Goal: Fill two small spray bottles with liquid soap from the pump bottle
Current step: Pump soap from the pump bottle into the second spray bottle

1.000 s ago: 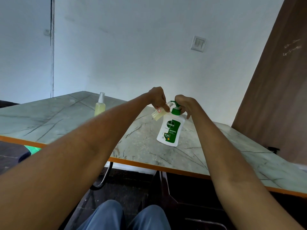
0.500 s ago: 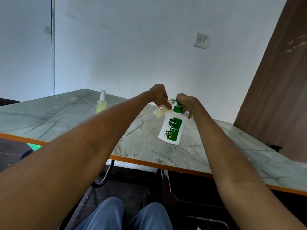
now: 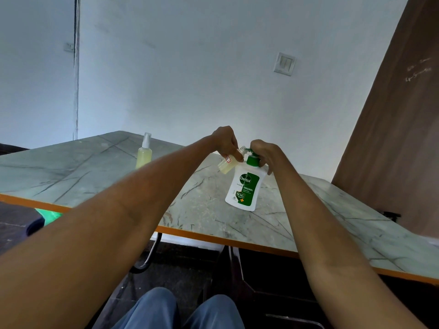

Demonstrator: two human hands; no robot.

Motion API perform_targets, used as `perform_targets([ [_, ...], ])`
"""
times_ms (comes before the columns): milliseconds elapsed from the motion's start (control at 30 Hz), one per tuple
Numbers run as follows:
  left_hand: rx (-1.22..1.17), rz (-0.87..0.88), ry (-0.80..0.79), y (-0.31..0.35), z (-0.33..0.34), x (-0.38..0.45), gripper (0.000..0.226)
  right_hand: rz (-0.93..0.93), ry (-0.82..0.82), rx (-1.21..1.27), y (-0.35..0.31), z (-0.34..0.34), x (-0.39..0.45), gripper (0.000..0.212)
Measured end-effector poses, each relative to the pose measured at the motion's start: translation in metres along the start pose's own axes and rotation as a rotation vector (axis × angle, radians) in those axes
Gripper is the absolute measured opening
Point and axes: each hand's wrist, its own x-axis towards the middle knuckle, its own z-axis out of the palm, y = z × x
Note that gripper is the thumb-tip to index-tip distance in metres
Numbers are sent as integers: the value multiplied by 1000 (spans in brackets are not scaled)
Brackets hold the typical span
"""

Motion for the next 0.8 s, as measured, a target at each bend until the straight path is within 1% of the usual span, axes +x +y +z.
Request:
perform_targets([
  [100, -15, -2, 1, -1, 1, 1, 37, -5, 1, -4, 1, -1, 0, 43],
  [233, -21, 1, -2, 1, -2, 2, 41, -14, -12, -10, -5, -4, -1, 29],
  [367, -24, 2, 6, 4, -2, 3, 40, -9, -13, -19, -4, -5, 0, 43],
  [433, -25, 4, 7, 4, -2, 3, 33, -15, -11, -12, -3, -5, 1, 41],
  [500, -17, 4, 2, 2, -2, 2, 26, -9, -4, -14, -3, -4, 0, 34],
  [533, -11, 5, 0, 1, -1, 2, 26, -1, 1, -23, -3, -3, -1, 33],
  [633, -22, 6, 5, -2, 0, 1, 39, 8, 2, -44, -3, -1, -4, 30],
  [733, -14, 18, -3, -1, 1, 0, 41, 4, -1, -40, 0, -2, -4, 36],
  [800, -9, 30, -2, 2, 0, 2, 41, -9, -5, -19, 0, -4, -4, 31],
])
